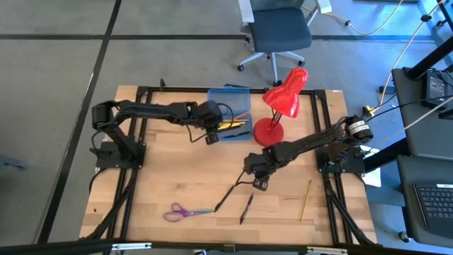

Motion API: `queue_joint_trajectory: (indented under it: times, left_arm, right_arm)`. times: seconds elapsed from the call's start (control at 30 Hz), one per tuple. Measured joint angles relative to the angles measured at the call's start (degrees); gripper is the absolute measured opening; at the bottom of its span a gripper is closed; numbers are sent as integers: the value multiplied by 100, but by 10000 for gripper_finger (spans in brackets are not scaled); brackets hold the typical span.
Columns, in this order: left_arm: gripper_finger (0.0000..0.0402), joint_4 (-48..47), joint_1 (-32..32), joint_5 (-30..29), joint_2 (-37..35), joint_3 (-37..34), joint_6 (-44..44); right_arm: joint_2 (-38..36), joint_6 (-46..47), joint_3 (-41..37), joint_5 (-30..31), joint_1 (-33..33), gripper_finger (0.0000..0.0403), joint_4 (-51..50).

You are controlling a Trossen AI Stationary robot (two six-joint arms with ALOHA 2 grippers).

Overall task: Pick & place school supplies into a supply box
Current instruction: Put the orange pencil into the blue supply box

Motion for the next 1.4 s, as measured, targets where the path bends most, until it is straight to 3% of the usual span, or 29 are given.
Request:
queue_joint_trajectory:
  times: [0.47,0.67,0.97,1.4]
  left_arm:
    - [24,139,333,306,739,0,533]
    - [24,113,352,310,851,0,633]
    - [24,96,394,309,861,0,638]
    - [24,-107,394,352,911,0,645]
  right_arm:
    - [0,2726,0,4,884,142,-869]
    - [0,4284,-4,-1,1540,142,-1459]
    - [0,6548,-4,-429,2547,142,-1570]
    - [0,9704,-41,-385,3874,142,-2101]
